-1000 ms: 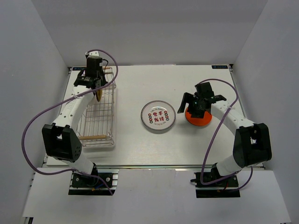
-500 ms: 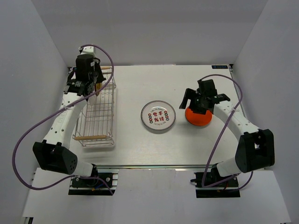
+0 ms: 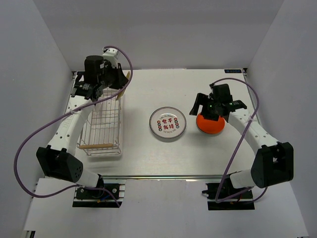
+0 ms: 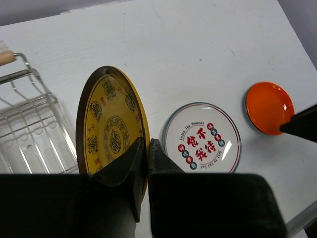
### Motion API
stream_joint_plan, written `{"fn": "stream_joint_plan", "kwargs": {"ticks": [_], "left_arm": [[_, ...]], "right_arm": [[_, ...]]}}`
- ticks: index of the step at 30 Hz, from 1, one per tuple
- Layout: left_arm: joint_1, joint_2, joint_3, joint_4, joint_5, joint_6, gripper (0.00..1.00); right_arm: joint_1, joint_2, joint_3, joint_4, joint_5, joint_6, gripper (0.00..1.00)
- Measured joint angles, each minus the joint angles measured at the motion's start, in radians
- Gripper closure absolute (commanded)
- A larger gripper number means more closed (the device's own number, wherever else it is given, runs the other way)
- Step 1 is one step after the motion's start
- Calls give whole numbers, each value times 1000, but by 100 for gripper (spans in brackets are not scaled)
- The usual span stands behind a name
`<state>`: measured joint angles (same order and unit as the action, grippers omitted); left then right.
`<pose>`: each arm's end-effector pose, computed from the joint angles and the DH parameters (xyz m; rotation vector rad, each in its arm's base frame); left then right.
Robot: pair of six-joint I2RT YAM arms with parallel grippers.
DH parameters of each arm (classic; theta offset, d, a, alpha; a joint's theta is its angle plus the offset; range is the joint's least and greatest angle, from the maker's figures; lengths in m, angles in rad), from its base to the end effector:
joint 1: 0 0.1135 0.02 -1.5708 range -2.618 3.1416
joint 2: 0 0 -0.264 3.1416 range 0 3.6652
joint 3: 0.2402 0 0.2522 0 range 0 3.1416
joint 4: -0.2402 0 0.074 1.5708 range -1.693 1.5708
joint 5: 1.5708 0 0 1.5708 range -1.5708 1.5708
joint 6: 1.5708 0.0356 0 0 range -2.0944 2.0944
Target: Unload the plates from the dish rack
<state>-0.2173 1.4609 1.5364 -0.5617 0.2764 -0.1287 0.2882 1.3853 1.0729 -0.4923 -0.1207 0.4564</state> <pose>0.3167 -0.0799 0.4036 0.2646 2.0571 -0.4976 0.2851 0.0890 0.2760 0.1449 2.4213 0.4919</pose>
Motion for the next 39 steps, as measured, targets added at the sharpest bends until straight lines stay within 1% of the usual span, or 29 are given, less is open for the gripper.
{"fn": "stream_joint_plan", "kwargs": {"ticks": [6,12,15,18,21,23,27,31,35,39], "left_arm": [[-63,2,0,-13,107,85,100],[-190,24,23,-14,180,204,100],[-267,70,63,-14,183,286,100],[-338,107,76,-17,179,376,100],[-394,129,76,-35,171,462,100],[-434,135,76,-52,151,519,100],[-497,138,75,-69,69,602,100],[-549,154,74,-70,19,659,100],[-591,178,60,-60,-49,709,100],[-628,204,48,-50,-109,739,100]], "right_arm": [[0,77,91,-2,-116,-1,11],[0,182,271,-49,-209,-6,11],[-1,240,356,-88,-257,-10,11],[-5,298,436,-171,-286,-13,11],[-20,394,585,-256,-286,-20,11],[-35,444,673,-311,-286,-24,11],[-62,498,784,-376,-292,-27,11],[-79,512,798,-394,-354,-28,11],[-79,509,732,-367,-434,-24,11],[-76,509,686,-364,-482,-19,11]]}}
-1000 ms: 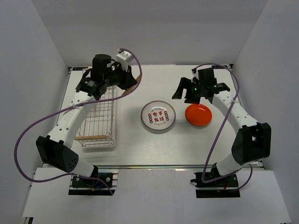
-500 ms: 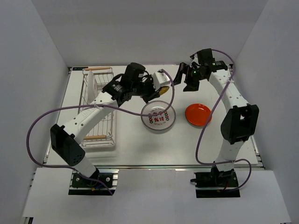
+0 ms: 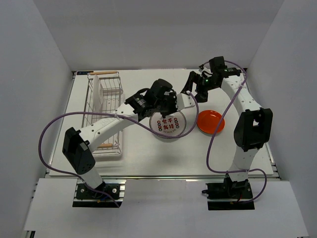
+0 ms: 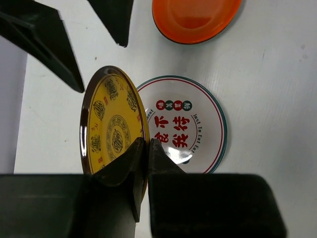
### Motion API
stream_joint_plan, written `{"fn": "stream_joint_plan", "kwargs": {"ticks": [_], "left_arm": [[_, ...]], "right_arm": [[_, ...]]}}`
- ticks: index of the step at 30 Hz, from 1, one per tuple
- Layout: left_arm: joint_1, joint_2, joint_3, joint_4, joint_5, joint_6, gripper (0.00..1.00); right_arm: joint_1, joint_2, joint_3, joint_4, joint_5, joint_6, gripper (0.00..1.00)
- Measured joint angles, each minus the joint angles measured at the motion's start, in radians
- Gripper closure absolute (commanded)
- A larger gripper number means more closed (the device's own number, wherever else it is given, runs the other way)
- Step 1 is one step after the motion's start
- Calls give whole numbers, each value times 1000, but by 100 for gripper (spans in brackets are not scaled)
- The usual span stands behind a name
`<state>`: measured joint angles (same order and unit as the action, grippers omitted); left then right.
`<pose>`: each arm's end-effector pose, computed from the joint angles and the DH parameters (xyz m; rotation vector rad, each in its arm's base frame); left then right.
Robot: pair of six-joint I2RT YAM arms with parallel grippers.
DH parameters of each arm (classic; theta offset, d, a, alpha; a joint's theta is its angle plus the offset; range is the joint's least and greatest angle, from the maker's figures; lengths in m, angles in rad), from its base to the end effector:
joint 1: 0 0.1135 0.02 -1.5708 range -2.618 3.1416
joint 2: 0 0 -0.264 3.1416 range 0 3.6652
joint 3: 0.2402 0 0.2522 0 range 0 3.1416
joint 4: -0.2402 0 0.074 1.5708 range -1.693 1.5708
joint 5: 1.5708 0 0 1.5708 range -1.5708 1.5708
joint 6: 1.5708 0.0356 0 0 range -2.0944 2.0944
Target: Unload the plates from the dish rack
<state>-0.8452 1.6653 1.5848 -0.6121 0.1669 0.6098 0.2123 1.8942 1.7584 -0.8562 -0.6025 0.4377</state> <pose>0.2463 -0.2866 0.3468 1.5757 1.6355 -0.3137 0.3978 0.1064 0.3036 0.0535 2.6147 1.0144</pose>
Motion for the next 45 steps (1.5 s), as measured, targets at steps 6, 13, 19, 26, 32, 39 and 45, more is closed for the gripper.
{"fn": "stream_joint_plan", "kwargs": {"ticks": [6,13,19,26,32,39,45], "left_arm": [[-40,0,-58,66,-57,25,100],[-63,0,-85,147,-97,37,100],[-73,0,-90,174,-100,28,100],[-88,0,-121,231,-107,26,24],[-84,-34,-167,291,-104,-85,2],[-60,-252,-331,391,-228,-376,2],[4,-362,-339,347,-504,-749,2]], "right_arm": [[0,-30,-89,84,-105,30,27],[4,-37,-146,126,-165,60,51],[3,-47,-187,175,-212,117,92],[-13,-92,-237,244,-214,158,100],[-48,-151,-323,319,-188,169,100],[-189,-283,-536,422,-116,156,100],[-307,-450,-732,454,87,142,100]]}}
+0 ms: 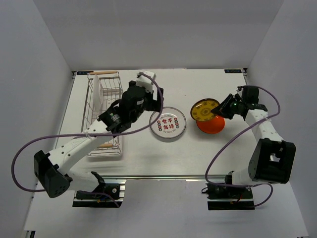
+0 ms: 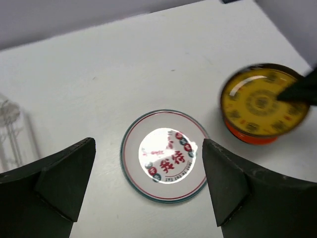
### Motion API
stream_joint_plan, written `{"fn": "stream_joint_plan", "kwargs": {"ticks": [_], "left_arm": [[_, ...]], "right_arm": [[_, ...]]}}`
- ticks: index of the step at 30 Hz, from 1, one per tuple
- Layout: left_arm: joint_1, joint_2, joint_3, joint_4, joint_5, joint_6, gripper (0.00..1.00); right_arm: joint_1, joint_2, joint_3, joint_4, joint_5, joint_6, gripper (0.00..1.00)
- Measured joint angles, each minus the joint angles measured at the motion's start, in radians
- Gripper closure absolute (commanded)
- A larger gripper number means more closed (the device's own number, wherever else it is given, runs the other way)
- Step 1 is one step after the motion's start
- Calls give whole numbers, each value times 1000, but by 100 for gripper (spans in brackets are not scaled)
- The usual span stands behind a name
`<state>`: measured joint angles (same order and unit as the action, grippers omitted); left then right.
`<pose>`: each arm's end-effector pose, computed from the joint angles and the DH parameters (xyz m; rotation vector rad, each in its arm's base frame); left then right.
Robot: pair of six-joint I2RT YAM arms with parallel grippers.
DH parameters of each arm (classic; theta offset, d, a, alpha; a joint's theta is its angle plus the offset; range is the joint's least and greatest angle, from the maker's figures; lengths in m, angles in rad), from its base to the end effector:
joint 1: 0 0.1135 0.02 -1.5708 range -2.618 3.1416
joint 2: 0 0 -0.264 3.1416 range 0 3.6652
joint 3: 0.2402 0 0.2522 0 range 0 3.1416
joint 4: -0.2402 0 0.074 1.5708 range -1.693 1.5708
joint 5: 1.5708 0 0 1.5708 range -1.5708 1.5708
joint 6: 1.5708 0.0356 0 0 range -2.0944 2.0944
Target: Unload the plates from the dish rack
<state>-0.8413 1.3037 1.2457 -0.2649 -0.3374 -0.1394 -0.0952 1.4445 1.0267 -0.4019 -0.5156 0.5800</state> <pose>0.2090 -0.2161 0.3797 0.4290 1.8409 -0.3542 0.3069 -0.0117 0.2541 0.5603 2.3501 0.8425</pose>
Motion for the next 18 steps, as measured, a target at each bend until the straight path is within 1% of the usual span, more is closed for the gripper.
{"fn": "stream_joint_plan", "kwargs": {"ticks": [3,8,12,16,17,18], "left_arm": [[74,9,0,-66,-53,-119,2],[191,36,-8,-153,-59,-241,2],[277,30,-8,-202,-45,-276,2],[372,7,-3,-228,-35,-280,2],[396,6,5,-237,-31,-280,2],[416,6,15,-246,-26,-280,2]], "right_arm": [[-17,-47,-54,32,112,-18,100],[-30,-87,-143,82,284,-53,100],[-35,-85,-200,123,339,-68,100],[-34,-58,-207,161,357,-73,100],[-35,-50,-207,172,357,-74,92],[-34,-40,-207,182,357,-74,87]]}}
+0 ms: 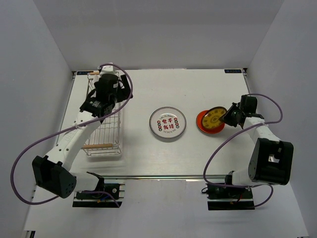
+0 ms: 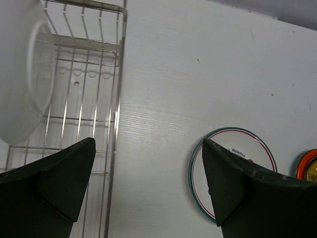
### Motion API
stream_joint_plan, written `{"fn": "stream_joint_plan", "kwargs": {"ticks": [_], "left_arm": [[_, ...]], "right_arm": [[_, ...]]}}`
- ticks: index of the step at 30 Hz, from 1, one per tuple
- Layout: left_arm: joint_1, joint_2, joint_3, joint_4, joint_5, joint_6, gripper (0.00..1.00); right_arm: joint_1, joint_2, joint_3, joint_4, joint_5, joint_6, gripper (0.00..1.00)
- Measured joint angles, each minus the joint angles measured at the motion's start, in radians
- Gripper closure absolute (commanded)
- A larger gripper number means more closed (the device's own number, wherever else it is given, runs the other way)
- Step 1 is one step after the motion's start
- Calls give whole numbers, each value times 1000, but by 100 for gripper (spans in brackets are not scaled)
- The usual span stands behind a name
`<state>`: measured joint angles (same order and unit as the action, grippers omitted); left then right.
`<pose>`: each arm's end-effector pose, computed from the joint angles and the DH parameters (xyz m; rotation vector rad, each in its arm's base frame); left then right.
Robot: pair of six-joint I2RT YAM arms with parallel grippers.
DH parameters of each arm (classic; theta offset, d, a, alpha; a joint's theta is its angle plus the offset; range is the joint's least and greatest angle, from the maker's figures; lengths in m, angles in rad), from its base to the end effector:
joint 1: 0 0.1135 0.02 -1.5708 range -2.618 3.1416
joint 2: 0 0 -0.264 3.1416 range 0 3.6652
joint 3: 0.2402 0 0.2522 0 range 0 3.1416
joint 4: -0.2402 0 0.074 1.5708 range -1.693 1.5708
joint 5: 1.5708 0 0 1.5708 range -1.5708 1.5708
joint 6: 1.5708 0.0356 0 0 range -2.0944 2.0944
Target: Unload the plates from the dish rack
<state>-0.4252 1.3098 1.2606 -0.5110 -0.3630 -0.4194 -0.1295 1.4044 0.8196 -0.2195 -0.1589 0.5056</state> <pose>0.2697 -0.1083 0.3594 -0.2053 2.0829 -0.1236 0.2877 -0.0318 0.2100 0.6740 2.2964 0.3674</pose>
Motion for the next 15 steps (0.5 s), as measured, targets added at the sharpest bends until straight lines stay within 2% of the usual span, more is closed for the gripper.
{"fn": "stream_joint_plan", "kwargs": {"ticks": [1,4,5,15], "left_arm": [[19,0,7,-6,4,0,2],[68,0,21,-16,17,1,2],[80,0,23,-20,20,2,2],[176,-6,74,-71,-4,19,2]], "right_arm": [[0,7,0,8,1,0,83],[0,16,-1,26,4,1,41],[0,18,-1,28,8,6,11],[8,57,-1,11,43,2,11]]}}
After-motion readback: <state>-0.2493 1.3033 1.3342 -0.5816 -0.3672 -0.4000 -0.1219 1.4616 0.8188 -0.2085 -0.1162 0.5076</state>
